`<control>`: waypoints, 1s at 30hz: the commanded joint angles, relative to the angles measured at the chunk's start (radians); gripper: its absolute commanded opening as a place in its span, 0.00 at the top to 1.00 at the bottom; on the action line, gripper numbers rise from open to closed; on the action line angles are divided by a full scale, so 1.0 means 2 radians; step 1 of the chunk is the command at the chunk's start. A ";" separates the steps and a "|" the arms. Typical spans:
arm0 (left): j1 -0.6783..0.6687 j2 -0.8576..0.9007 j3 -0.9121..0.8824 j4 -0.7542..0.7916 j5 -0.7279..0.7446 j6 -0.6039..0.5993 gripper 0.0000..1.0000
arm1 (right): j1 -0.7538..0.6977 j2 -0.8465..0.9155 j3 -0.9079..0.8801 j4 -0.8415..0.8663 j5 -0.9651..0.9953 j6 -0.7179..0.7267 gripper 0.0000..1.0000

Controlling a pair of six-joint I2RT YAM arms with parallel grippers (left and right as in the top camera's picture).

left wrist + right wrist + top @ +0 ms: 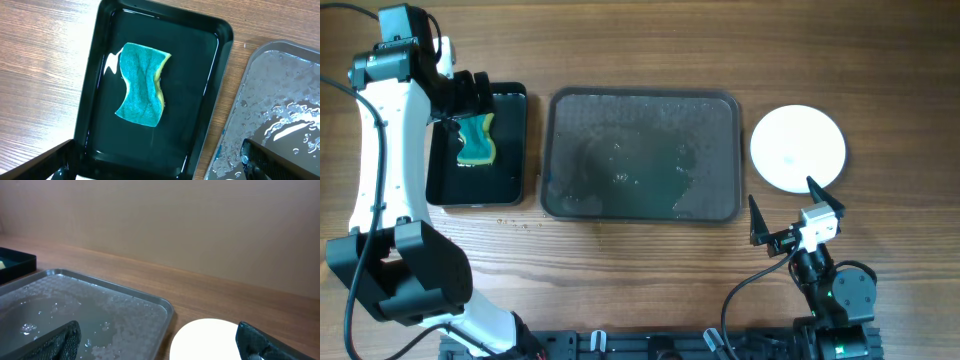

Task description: Clean dirty plates on tray and stack at the side

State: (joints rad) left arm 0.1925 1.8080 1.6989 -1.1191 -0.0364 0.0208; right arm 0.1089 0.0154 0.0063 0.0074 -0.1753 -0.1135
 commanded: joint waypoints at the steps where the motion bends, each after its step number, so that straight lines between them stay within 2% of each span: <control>1: 0.001 0.004 0.002 0.000 -0.003 -0.005 0.00 | 0.002 -0.005 -0.001 0.002 0.009 0.004 0.00; 6: 0.000 -0.022 0.002 0.000 -0.003 -0.004 0.00 | 0.002 -0.005 -0.001 0.002 0.009 0.004 0.00; 10: 0.000 -0.077 0.002 0.002 0.001 -0.005 0.00 | 0.002 -0.005 -0.001 0.002 0.009 0.004 0.00; 15: 0.000 -0.178 -0.002 0.006 0.056 -0.005 0.00 | 0.002 -0.005 -0.001 0.002 0.009 0.004 0.00; 18: 0.000 -0.245 -0.021 0.040 0.103 0.001 0.00 | 0.002 -0.005 -0.001 0.002 0.009 0.004 0.00; 25: -0.024 -0.409 -0.154 0.163 0.119 0.016 0.00 | 0.002 -0.005 -0.001 0.002 0.009 0.004 0.00; 30: -0.044 -0.546 -0.343 0.299 0.119 0.026 0.00 | 0.002 -0.005 -0.001 0.002 0.009 0.004 0.00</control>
State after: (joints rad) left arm 0.1246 0.8455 1.2343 -0.6170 0.1783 0.0422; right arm 0.1089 0.0154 0.0063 0.0071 -0.1749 -0.1135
